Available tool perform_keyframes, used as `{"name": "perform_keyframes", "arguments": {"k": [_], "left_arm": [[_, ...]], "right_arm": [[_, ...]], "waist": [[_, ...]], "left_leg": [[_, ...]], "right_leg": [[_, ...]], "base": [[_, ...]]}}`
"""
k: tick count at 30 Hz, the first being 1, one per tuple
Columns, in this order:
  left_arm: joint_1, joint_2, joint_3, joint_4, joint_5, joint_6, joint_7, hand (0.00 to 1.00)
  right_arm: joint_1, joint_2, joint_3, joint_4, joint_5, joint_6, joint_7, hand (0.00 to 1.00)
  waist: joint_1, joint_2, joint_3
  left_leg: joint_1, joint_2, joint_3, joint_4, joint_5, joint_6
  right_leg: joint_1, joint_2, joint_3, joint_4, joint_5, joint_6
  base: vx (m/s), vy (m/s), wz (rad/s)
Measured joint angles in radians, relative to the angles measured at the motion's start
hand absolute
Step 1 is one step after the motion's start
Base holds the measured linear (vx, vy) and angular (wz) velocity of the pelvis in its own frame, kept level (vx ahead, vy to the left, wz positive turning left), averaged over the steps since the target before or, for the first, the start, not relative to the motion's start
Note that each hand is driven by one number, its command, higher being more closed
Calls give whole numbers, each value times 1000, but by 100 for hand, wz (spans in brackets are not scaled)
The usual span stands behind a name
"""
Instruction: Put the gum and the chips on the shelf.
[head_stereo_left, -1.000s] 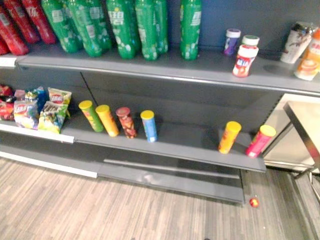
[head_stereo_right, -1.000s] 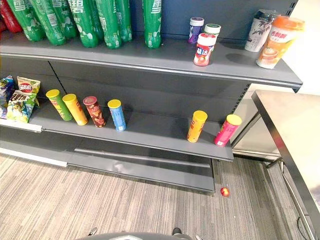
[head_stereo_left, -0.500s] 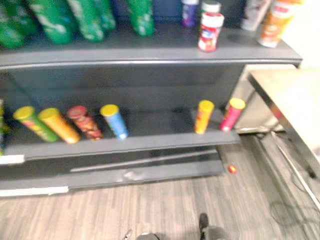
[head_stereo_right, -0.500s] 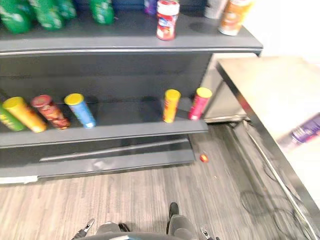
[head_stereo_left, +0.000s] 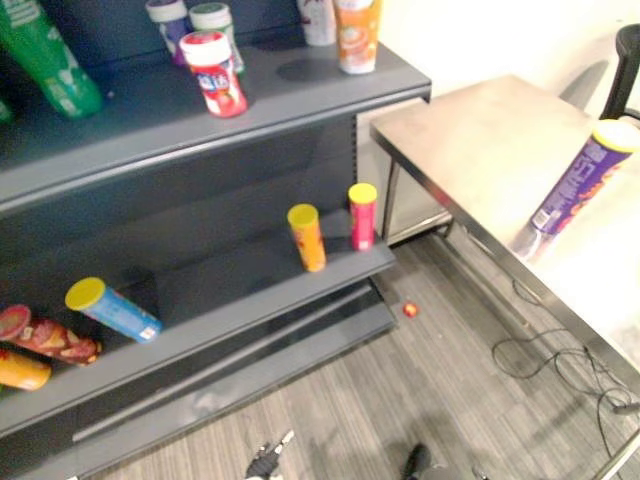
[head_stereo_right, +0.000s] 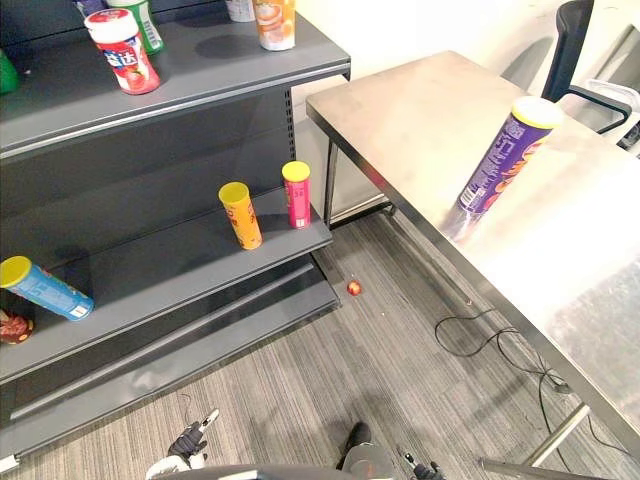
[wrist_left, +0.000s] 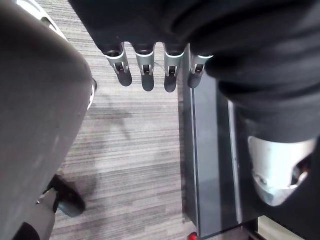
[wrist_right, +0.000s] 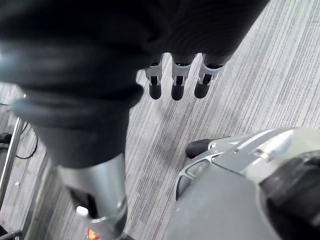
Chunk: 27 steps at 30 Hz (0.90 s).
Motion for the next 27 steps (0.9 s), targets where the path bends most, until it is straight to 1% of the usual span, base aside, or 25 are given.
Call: {"name": "perform_keyframes", "arguments": {"k": [4, 6, 8, 9, 10, 11, 12, 13, 14, 15, 16, 17, 18, 19, 20, 21, 22, 23, 24, 26, 27], "left_arm": [[0, -6, 13, 0, 1, 1, 1, 0], [0, -14, 35, 0, 2, 2, 1, 0], [1, -22, 50, 2, 3, 2, 2, 0], [0, -22, 57, 8, 3, 4, 2, 0], [-2, -22, 60, 12, 3, 5, 2, 0], [-6, -22, 69, 12, 3, 6, 2, 0], [-6, -22, 72, 12, 3, 6, 3, 0], [-5, -22, 74, 12, 2, 6, 3, 0], [-1, -22, 81, 5, 2, 1, 7, 0], [0, -23, 90, -4, -7, -1, 8, 0], [11, -25, 108, -9, -23, -4, 7, 0], [12, -27, 116, -9, -43, -7, 7, 0], [10, -28, 120, -8, -66, -11, 7, 0], [7, -39, 112, -12, -81, -22, 6, 0], [8, -43, 97, -14, -85, -27, 6, 0], [11, -40, 83, -14, -86, -26, 5, 0], [15, -39, 82, -16, -86, -26, 5, 0], [18, -43, 85, -21, -87, -30, 4, 0], [18, -42, 87, -23, -86, -35, 4, 0], [18, -44, 90, -30, -86, -37, 4, 0], [17, -46, 93, -39, -85, -37, 5, 0]], "right_arm": [[-2, 3, -27, 1, 9, 0, -1, 0], [-2, 12, -56, 2, 11, 0, -1, 0], [-5, 12, -73, 3, 12, 0, -1, 0], [-11, 14, -78, 3, 21, -1, -1, 0], [-13, 16, -84, 5, 22, -2, -1, 0], [-14, 17, -86, 16, 43, -3, -1, 0], [-14, 17, -90, 32, 50, -3, -1, 0], [-11, 17, -90, 34, 50, -3, -1, 0], [-5, 17, -91, 34, 51, -4, -2, 0], [-1, 17, -89, 31, 52, -5, -2, 0], [-1, 16, -82, 30, 56, -9, -2, 0], [-1, 17, -75, 26, 59, -15, -2, 0], [-8, 13, -51, 19, 63, -29, -2, 0], [-18, 5, -50, 24, 81, -33, -2, 0], [-17, 0, -49, 32, 81, -33, -2, 0], [0, 2, -45, 34, 81, -34, -1, 0], [6, 3, -45, 33, 81, -34, -1, 0], [10, 3, -45, 30, 80, -34, -1, 0], [7, 3, -44, 26, 80, -36, -1, 0], [8, 3, -44, 21, 79, -38, -1, 0], [10, 5, -43, 20, 78, -38, -1, 0]], "waist": [[-3, 11, 10], [-6, 15, 13], [-21, 23, 21], [-30, 26, 24], [-31, 25, 27], [-35, 20, 31], [-45, 15, 40], [-50, 15, 41], [-52, 16, 42], [-50, 17, 43], [-48, 18, 42], [-44, 10, 45], [-41, 21, 47], [-41, 25, 48], [-32, 25, 49], [-22, 24, 48], [-22, 24, 48], [-20, 23, 47], [-18, 23, 47], [-11, 21, 46], [3, 16, 42]], "left_leg": [[20, 3, 33, -1, 17, -10], [32, 2, 59, 0, 29, -6], [44, 12, 78, 5, 33, -8], [44, 25, 89, 19, 33, -8], [44, 34, 99, 34, 33, -8], [44, 61, 105, 86, 34, -8], [44, 105, 102, 169, 36, -4], [44, 130, 99, 218, 40, 2], [47, 176, 89, 308, 64, 37], [46, 204, 53, 370, 95, 83], [19, 224, -66, 446, 160, 173], [-15, 226, -151, 487, 199, 189], [-75, 187, -323, 547, 89, 120], [-122, 120, -443, 566, -22, 98], [-134, 77, -483, 555, -67, 91], [-144, 43, -509, 521, -96, 89], [-149, 31, -521, 493, -102, 82], [-164, 17, -544, 422, -106, 74], [-187, 6, -574, 344, -105, 74], [-211, -12, -619, 258, -104, 75], [-222, -33, -659, 185, -100, 73]], "right_leg": [[0, 16, 33, -26, 13, -8], [-4, 20, 58, -31, 14, -10], [-18, 28, 73, -18, -6, -21], [-44, 27, 75, 25, -36, -27], [-57, 25, 77, 52, -50, -31], [-77, 19, 80, 104, -81, -38], [-79, 17, 84, 144, -109, -43], [-78, 18, 91, 162, -123, -46], [-78, 29, 117, 192, -146, -55], [-76, 38, 145, 208, -155, -63], [-70, 59, 201, 212, -163, -71], [-66, 72, 240, 207, -169, -82], [-71, 85, 311, 201, -166, -93], [-66, 101, 382, 182, -155, -110], [-45, 109, 421, 162, -146, -114], [-10, 121, 464, 137, -139, -114], [1, 125, 481, 131, -138, -113], [21, 135, 522, 119, -138, -110], [27, 139, 566, 113, -133, -98], [37, 133, 612, 108, -131, -83], [42, 119, 652, 111, -137, -62]], "base": [[-95, -9, -31], [-105, 15, -38], [-95, 10, -31], [-100, 3, -24], [-94, -14, -34], [-43, -53, -31], [-14, -73, -30], [19, -119, -38], [36, -123, -57], [72, -169, -102], [73, -138, -111], [138, -117, -149], [168, -47, -155], [220, -18, -170], [222, 2, -159], [188, 7, -125], [189, 32, -122], [181, 71, -113], [218, 123, -122], [204, 181, -92], [181, 216, -72]]}}
